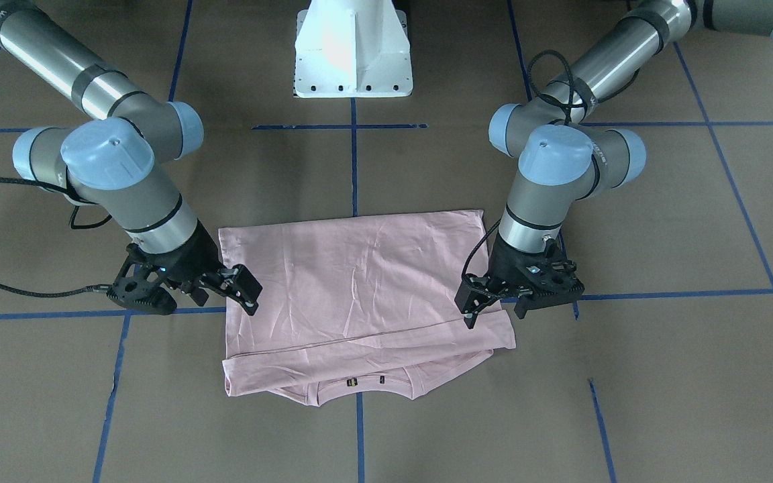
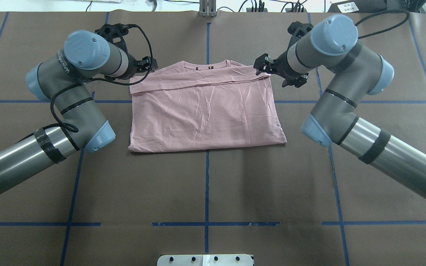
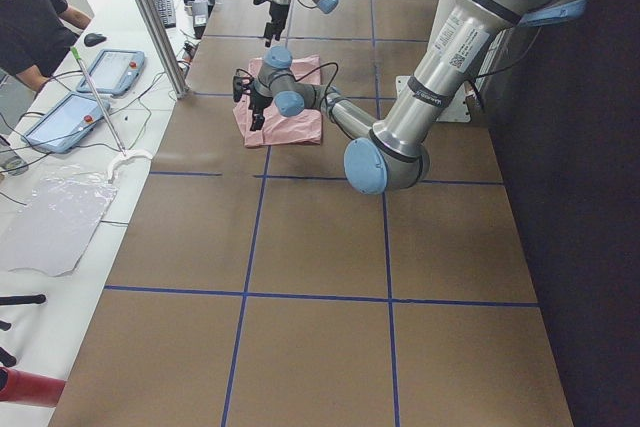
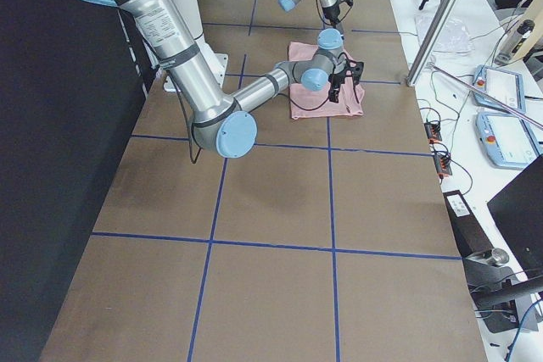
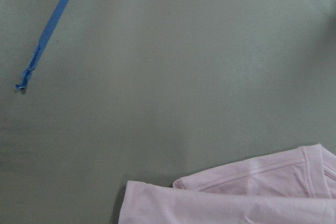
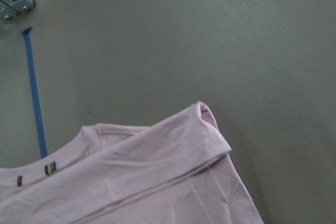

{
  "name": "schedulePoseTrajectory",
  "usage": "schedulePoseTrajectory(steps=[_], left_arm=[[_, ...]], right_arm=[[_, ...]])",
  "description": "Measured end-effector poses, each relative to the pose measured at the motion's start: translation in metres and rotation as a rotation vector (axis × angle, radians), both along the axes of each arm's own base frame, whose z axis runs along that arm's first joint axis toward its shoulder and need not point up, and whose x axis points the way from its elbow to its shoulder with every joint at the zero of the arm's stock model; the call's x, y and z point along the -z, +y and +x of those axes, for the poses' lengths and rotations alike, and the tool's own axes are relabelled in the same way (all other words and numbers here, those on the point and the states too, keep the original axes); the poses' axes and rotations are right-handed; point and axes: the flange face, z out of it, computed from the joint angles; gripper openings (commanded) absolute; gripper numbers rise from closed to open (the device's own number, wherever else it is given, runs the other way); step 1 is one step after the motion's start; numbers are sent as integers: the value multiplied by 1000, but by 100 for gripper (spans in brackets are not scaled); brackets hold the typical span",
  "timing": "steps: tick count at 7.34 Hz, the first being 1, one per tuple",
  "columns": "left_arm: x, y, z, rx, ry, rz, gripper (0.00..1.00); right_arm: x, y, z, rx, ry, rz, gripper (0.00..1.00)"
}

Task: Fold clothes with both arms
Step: 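Move the right gripper down beside the folded shirt's side edge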

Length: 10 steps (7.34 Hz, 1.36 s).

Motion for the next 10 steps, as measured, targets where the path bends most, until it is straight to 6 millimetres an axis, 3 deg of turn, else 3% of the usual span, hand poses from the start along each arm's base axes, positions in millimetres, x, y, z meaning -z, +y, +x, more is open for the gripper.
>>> schedulePoseTrajectory(steps=[2,4,6,9,10], left_arm=[[6,4,-2,-2,11,9,100],[11,7,-4,-4,20,16,100],[12,8,-4,-5,22,17,100],[15,9,-6,-5,27,21,100],[14,10,-6,-4,27,21,100]], right_arm=[[-28,62,5,57,24,-20,100],[-51,102,-22,107,75,-31,100],[-57,119,-43,130,121,-40,100],[-64,124,-50,143,144,-46,94],[-66,123,-51,146,148,-45,70]])
